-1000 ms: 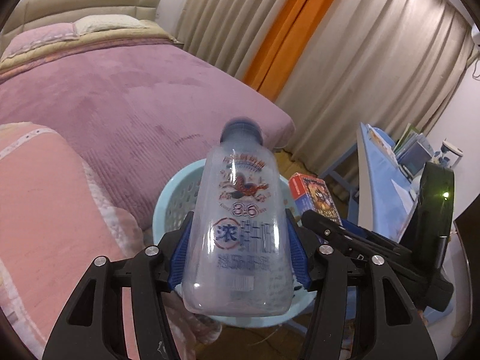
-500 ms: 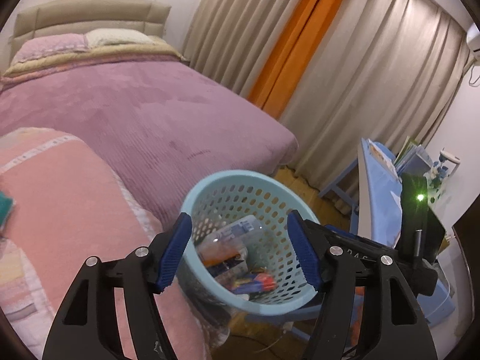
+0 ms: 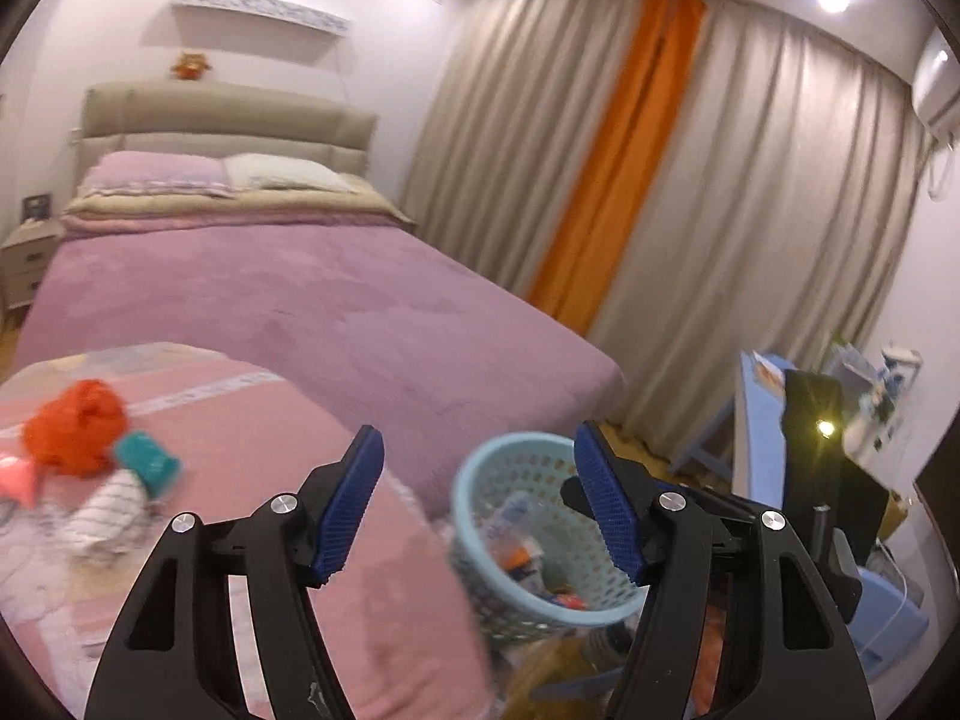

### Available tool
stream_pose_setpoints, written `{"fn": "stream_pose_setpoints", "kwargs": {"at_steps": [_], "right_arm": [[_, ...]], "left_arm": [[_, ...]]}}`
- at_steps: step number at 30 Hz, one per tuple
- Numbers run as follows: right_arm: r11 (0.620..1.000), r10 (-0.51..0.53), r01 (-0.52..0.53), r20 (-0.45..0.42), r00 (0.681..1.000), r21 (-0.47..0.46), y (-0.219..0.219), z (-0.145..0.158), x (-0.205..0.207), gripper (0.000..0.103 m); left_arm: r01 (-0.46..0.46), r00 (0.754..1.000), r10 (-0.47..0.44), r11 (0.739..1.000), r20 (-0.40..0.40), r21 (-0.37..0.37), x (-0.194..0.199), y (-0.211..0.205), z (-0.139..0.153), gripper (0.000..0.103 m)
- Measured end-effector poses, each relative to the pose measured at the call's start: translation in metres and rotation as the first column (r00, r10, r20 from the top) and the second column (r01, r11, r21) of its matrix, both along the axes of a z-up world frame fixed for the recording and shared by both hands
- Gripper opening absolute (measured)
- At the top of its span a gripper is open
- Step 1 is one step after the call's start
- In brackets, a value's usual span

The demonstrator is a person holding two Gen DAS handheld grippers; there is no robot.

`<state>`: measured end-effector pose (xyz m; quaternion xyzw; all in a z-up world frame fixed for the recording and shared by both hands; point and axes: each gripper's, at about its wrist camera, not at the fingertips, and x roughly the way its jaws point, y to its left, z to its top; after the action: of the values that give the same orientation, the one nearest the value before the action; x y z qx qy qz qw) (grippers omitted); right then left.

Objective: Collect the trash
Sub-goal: 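Grasp the pink packet with the left tool while the right tool grasps the teal packet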

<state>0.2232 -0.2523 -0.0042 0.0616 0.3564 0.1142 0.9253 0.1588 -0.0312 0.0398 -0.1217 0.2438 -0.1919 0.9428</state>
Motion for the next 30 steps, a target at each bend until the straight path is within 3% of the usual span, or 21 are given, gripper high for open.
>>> {"fn": "stream_pose_setpoints", "kwargs": {"at_steps": [8,15,21,30], "right_arm": [[0.984,0.177,-0.176,0.086,0.980,-0.025,0.082,0.026,-0.001,0.059],[0.956,0.294,-0.293,0.121,0.948,-0.027,0.157,0.036,0.014,0.059],[0.933,0.360,-0.358,0.092,0.929,-0.040,0.217,0.021,0.041,0.059],[0.912,0.389,-0.389,-0.027,0.921,-0.127,0.278,-0.044,0.087,0.059]], "left_arm": [[-0.207,0.978,0.207,0.978,0.018,-0.020,-0.017,0.102,0.017,0.064],[-0.397,0.918,0.396,0.917,-0.015,-0.044,-0.022,0.206,0.015,0.070],[-0.511,0.854,0.508,0.860,-0.117,0.005,-0.003,0.260,-0.029,0.072],[-0.501,0.839,0.480,0.865,-0.257,-0.020,0.029,0.298,-0.097,0.080]]}}
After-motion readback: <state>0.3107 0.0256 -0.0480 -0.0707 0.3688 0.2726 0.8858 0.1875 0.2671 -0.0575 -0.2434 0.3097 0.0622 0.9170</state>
